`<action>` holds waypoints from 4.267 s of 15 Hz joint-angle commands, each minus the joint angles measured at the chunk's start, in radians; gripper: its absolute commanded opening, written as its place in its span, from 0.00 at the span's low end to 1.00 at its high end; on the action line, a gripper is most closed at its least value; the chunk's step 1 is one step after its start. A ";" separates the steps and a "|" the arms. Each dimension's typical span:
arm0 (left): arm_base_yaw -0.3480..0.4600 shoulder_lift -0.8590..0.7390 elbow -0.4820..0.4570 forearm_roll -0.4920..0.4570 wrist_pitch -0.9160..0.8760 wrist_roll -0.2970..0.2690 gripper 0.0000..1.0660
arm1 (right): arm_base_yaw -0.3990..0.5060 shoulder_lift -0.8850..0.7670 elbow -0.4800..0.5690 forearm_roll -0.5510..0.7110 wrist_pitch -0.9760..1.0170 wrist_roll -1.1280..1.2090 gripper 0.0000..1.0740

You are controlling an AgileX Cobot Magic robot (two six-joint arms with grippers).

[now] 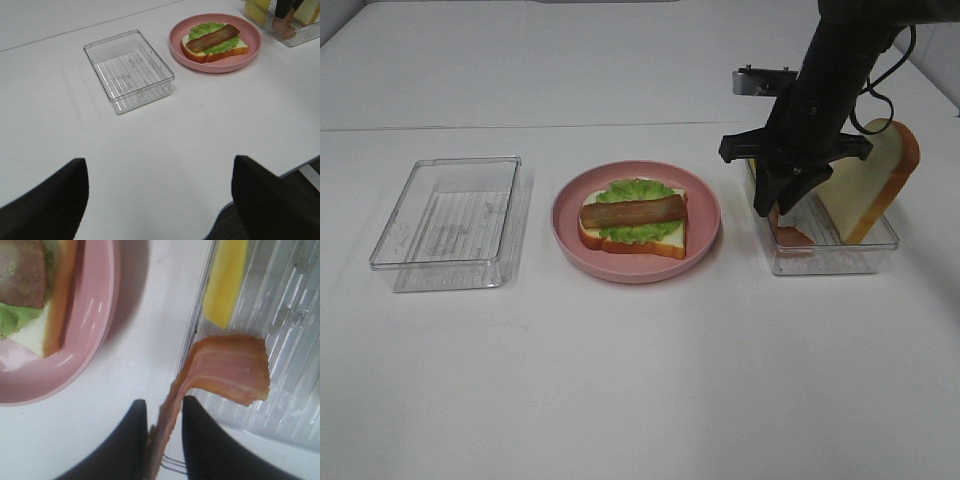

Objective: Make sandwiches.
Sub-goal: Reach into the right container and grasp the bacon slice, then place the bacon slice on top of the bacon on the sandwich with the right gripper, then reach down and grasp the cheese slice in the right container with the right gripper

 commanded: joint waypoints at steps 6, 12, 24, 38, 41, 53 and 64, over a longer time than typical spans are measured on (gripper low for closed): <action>0.004 -0.025 0.006 -0.009 -0.003 0.004 0.71 | 0.000 -0.076 -0.006 -0.006 0.052 0.006 0.00; 0.004 -0.025 0.006 -0.009 -0.003 0.004 0.71 | 0.000 -0.279 -0.006 0.122 0.164 -0.059 0.00; 0.004 -0.025 0.006 -0.009 -0.003 0.004 0.71 | 0.001 -0.154 -0.004 0.948 -0.030 -0.435 0.00; 0.004 -0.025 0.006 -0.009 -0.003 0.004 0.71 | 0.054 0.165 -0.005 1.132 -0.246 -0.449 0.00; 0.004 -0.025 0.006 -0.009 -0.003 0.004 0.71 | 0.054 0.130 -0.005 0.970 -0.285 -0.346 0.00; 0.004 -0.025 0.006 -0.009 -0.003 0.004 0.71 | 0.056 0.045 -0.005 0.555 -0.241 -0.041 0.48; 0.004 -0.025 0.006 -0.009 -0.003 0.004 0.71 | 0.054 -0.143 -0.005 0.242 -0.092 0.039 0.60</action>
